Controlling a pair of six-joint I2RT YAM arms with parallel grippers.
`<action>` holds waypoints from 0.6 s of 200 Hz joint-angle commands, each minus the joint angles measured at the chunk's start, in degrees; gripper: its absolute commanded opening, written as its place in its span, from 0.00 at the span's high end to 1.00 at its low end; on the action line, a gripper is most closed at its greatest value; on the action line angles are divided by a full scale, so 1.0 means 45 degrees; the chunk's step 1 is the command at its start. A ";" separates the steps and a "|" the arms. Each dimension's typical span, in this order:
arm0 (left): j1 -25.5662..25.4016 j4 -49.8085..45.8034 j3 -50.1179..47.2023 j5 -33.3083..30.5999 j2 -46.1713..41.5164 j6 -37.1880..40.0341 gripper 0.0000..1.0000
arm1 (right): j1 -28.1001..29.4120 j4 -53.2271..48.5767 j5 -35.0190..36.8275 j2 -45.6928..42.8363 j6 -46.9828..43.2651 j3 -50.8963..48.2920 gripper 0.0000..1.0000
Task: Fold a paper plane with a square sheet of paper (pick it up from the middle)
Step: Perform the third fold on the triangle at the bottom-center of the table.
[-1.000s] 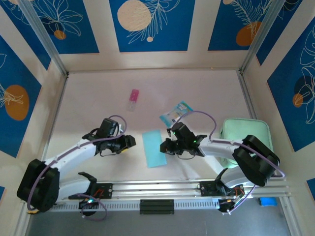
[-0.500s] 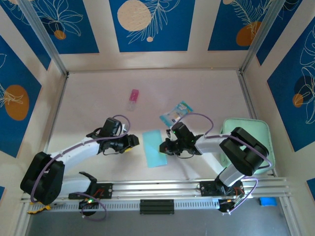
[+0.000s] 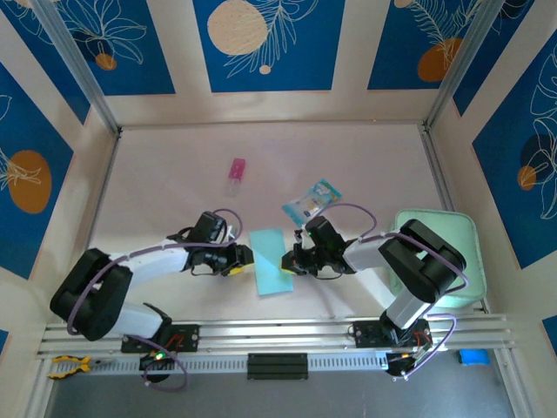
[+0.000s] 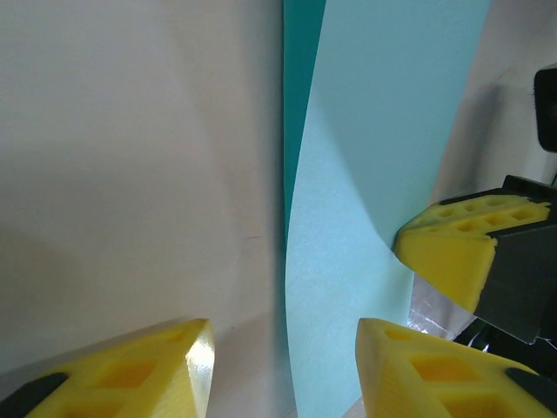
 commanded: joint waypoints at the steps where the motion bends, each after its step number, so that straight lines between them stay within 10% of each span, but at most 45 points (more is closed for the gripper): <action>1: -0.0286 0.0627 0.0486 0.0377 0.0452 -0.0159 0.57 | 0.0064 -0.0948 0.0209 0.0410 0.0168 -0.0082 0.94; 120: -0.0478 0.1172 0.0815 0.0588 0.1861 -0.0413 0.65 | 0.0094 -0.1009 0.0414 0.0374 0.0300 -0.0185 0.94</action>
